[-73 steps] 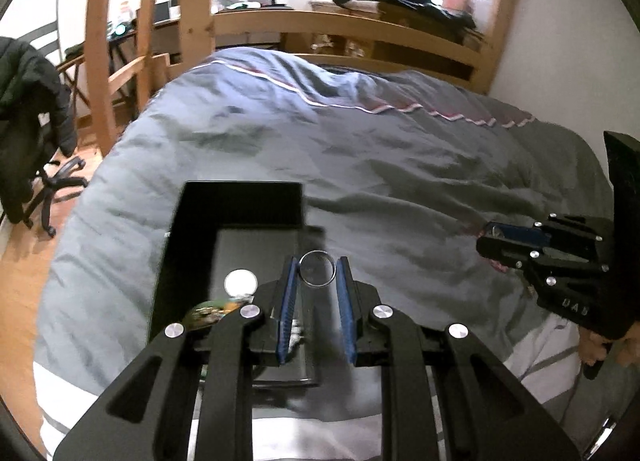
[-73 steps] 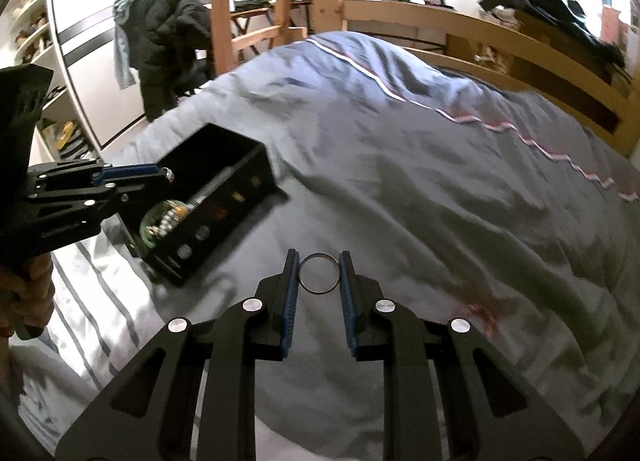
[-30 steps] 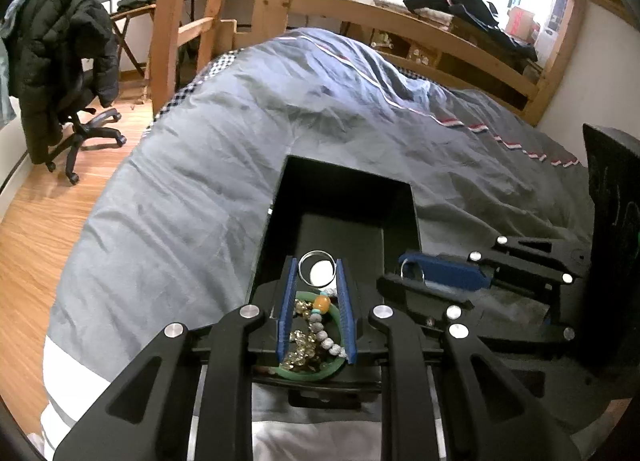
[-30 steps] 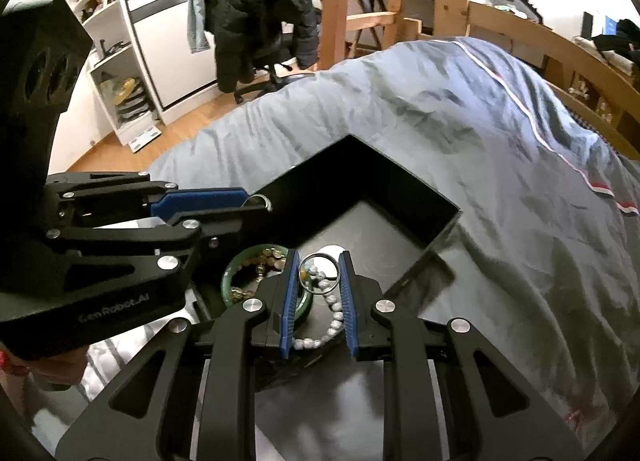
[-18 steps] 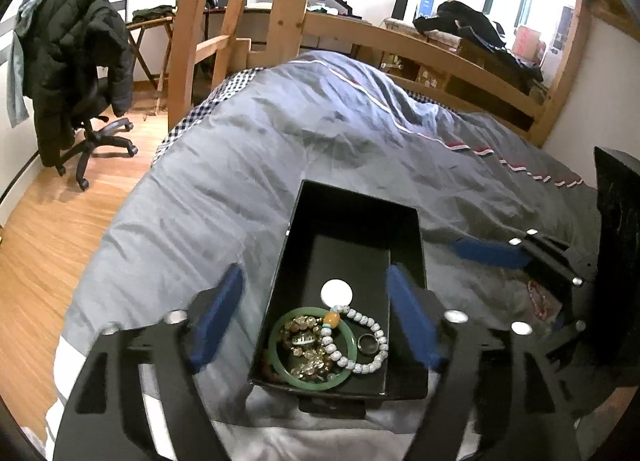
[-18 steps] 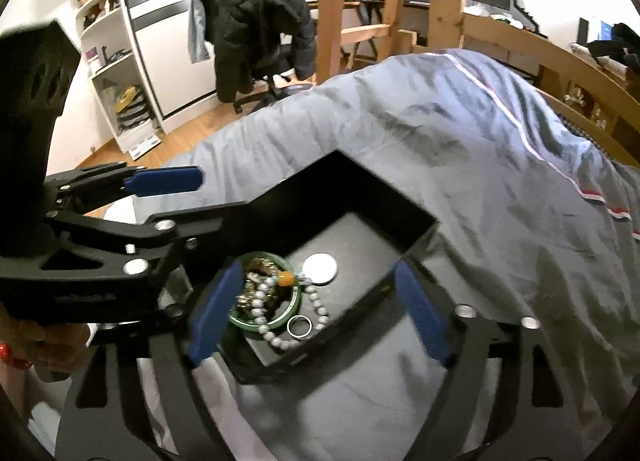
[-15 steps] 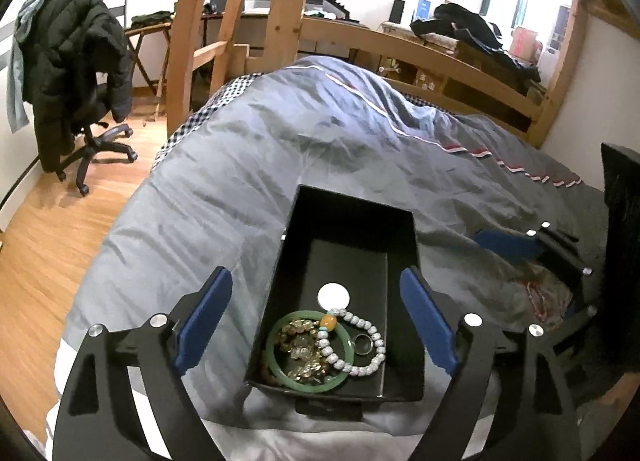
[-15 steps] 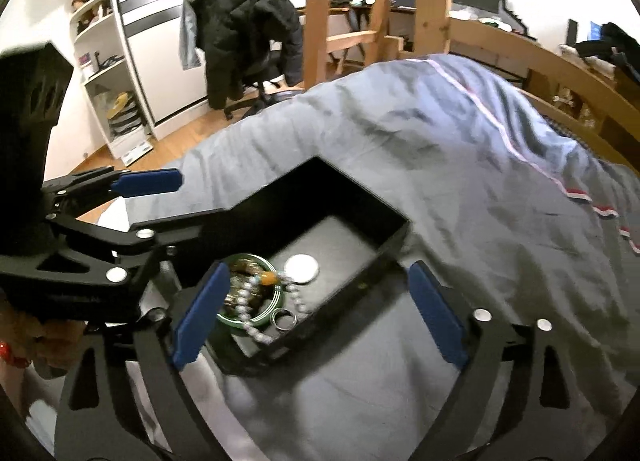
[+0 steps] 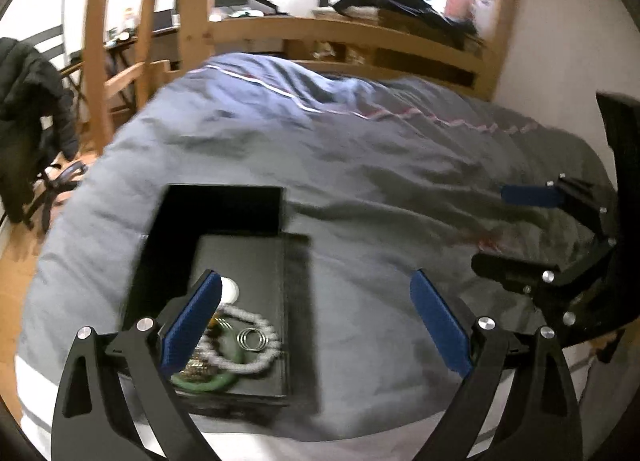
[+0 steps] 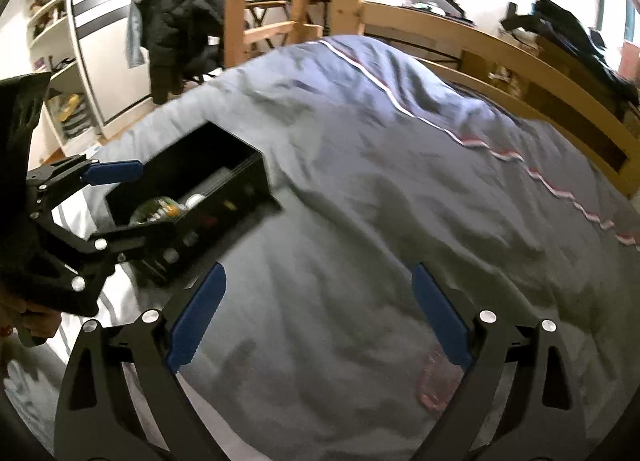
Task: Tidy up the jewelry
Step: 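Move both tools to the pink bead bracelet and gold charm, then grasp the pink bead bracelet with the left tool while the right tool grasps the gold charm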
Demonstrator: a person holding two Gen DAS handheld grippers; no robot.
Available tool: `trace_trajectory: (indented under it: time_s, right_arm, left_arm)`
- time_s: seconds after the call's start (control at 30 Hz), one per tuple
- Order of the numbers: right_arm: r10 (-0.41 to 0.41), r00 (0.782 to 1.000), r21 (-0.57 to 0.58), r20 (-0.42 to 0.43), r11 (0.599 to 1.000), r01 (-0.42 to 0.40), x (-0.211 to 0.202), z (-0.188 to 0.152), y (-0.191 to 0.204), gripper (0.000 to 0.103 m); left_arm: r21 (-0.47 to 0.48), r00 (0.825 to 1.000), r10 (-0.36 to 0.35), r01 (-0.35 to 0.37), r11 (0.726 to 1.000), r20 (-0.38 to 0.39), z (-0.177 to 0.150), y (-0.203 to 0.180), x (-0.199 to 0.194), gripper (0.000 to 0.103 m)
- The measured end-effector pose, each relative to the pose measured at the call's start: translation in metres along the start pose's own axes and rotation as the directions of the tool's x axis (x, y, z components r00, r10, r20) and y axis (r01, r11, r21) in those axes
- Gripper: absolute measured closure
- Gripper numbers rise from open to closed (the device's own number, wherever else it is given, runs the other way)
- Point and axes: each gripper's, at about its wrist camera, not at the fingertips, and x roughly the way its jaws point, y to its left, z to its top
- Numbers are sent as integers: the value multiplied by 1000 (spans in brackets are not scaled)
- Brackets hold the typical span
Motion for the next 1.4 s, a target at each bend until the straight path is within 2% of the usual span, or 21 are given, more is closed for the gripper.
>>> trace_trajectory:
  time_s: [0.1, 0.3, 0.5, 0.73, 0.87, 0.97, 1.03, 1.07, 1.1, 1.17, 1.27, 1.37, 1.4]
  right_arm:
    - [-29, 999, 19, -17, 999, 29, -9, -13, -18, 10]
    - [-76, 997, 15, -28, 997, 76, -31, -37, -41, 10]
    - [-128, 991, 76, -41, 988, 131, -42, -74, -71, 7]
    - [-123, 989, 181, -78, 974, 135, -34, -119, -95, 7]
    - [-88, 993, 224, -84, 969, 105, -27, -139, -94, 7]
    - [-64, 992, 249, -111, 964, 90, -18, -149, -95, 7]
    - [-42, 994, 285, -101, 956, 70, -18, -154, -98, 8]
    - [-34, 994, 297, -103, 953, 63, -17, -156, -99, 10]
    - [-41, 993, 300, -110, 951, 72, -14, -156, -100, 21]
    - [-48, 991, 308, -123, 948, 84, -8, -156, -103, 34]
    - [-66, 988, 340, -138, 934, 110, 1, -156, -110, 48]
    - [-80, 988, 335, -133, 935, 121, 4, -153, -110, 53]
    - [-87, 989, 332, -122, 935, 123, 2, -152, -109, 54]
  left_arm:
    - [20, 999, -45, 45, 999, -15, -1, -25, 13, 9]
    - [63, 994, -95, 99, 993, -58, -10, -68, 46, 9]
    - [122, 986, -125, 139, 983, -110, -14, -100, 77, 9]
    - [155, 978, -171, 188, 970, -116, -6, -120, 98, 9]
    - [156, 962, -229, 252, 955, -150, 0, -141, 115, 9]
    - [138, 941, -282, 309, 941, -187, -3, -154, 128, 9]
    - [167, 940, -277, 311, 936, -199, -6, -165, 134, 9]
    - [178, 940, -276, 312, 933, -202, -7, -170, 137, 9]
    - [190, 939, -275, 314, 930, -205, -7, -175, 140, 9]
    - [199, 941, -269, 309, 930, -205, -8, -180, 143, 9]
    - [195, 938, -273, 316, 929, -215, -10, -179, 145, 10]
    - [183, 937, -277, 316, 931, -210, -12, -175, 144, 16]
    - [183, 940, -271, 309, 933, -208, -13, -175, 145, 23]
